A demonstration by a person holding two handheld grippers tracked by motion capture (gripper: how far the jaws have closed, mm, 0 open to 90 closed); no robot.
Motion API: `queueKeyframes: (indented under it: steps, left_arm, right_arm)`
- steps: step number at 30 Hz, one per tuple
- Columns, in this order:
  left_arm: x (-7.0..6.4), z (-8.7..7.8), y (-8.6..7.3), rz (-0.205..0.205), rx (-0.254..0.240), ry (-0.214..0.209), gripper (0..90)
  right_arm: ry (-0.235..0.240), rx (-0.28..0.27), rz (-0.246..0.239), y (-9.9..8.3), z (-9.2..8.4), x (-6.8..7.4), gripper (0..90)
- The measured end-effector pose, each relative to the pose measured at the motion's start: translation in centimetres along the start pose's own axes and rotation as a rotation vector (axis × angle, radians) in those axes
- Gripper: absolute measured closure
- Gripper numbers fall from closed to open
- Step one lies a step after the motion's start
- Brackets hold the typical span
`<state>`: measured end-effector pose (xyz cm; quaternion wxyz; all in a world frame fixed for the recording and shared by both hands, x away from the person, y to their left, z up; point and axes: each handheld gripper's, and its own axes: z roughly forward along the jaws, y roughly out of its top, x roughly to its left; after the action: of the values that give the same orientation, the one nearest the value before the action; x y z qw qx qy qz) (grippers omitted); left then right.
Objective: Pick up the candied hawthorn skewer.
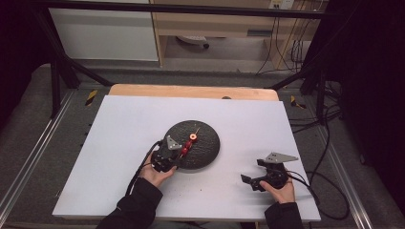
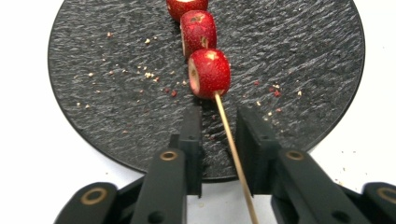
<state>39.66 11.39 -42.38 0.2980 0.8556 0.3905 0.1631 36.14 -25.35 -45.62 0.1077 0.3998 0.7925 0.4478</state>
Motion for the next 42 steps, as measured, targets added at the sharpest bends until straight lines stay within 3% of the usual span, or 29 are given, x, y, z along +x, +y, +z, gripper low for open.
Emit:
queueKeyframes:
  steps: [10, 17, 33, 42]
  left_arm:
    - [-0.1, 0.2, 0.1, -0.045, 0.002, 0.027, 85.7]
    - [0.4, 0.0, -0.3, -0.067, -0.016, 0.021, 87.7]
    - [1.0, -2.4, -1.5, -0.075, -0.144, -0.022, 88.3]
    - [1.7, -4.2, -3.7, -0.077, -0.218, -0.045, 88.2]
  right_arm:
    - [0.001, 0.0, 0.001, 0.0, 0.0, 0.0, 1.1]
    - [0.002, 0.003, 0.0, 0.0, 0.0, 0.0, 1.1]
    - [0.001, 0.001, 0.006, 0.0, 0.0, 0.0, 1.1]
    - [0.002, -0.001, 0.019, 0.0, 0.1, 0.1, 1.0]
